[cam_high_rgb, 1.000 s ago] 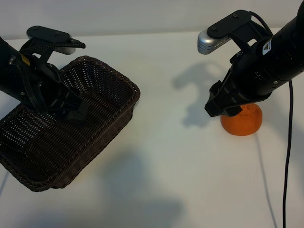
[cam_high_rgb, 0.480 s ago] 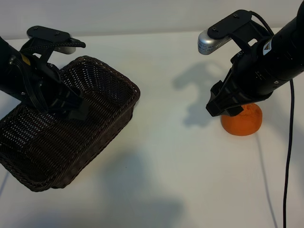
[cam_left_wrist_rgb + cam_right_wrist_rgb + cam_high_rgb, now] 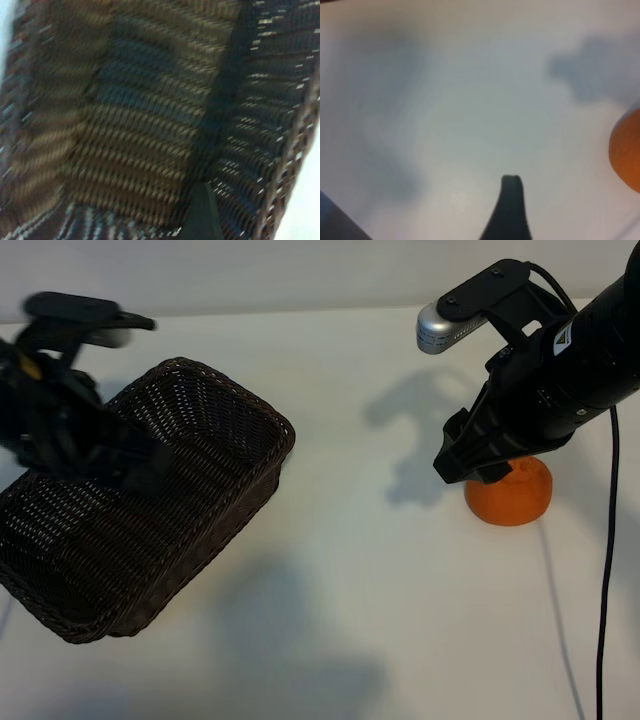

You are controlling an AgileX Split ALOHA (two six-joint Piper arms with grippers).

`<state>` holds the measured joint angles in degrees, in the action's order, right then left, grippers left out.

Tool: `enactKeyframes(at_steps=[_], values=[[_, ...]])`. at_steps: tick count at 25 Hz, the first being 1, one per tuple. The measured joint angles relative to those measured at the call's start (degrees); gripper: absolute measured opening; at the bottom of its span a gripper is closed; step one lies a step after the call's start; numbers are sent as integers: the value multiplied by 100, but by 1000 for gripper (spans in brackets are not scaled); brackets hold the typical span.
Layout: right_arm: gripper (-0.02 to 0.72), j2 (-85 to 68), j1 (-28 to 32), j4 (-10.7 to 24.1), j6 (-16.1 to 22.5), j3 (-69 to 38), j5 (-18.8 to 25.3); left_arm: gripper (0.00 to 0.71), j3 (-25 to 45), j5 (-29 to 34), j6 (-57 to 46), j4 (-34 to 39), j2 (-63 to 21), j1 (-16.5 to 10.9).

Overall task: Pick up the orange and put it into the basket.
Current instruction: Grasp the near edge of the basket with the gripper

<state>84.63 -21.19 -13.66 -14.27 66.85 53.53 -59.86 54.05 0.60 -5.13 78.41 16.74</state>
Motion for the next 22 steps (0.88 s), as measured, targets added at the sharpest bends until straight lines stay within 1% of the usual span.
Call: enactKeyframes(at_steps=[4,8,12,17,22], values=[[595,0,0,5,0,0,-17,590,199,107,-1191,597,-651,0],[595,0,0,5,0,0,-17,590,821,108,-2538,1155,-1241,0],[595,0,0,5,0,0,-17,590,1441,91,-3694,1695,-1527,0],[595,0,0,5,0,0,-44,590,1829,36,-4292,1820,-1621,0],[595,0,0,5,0,0,-50,590,2194,-380,-4899,1838,-1621,0]])
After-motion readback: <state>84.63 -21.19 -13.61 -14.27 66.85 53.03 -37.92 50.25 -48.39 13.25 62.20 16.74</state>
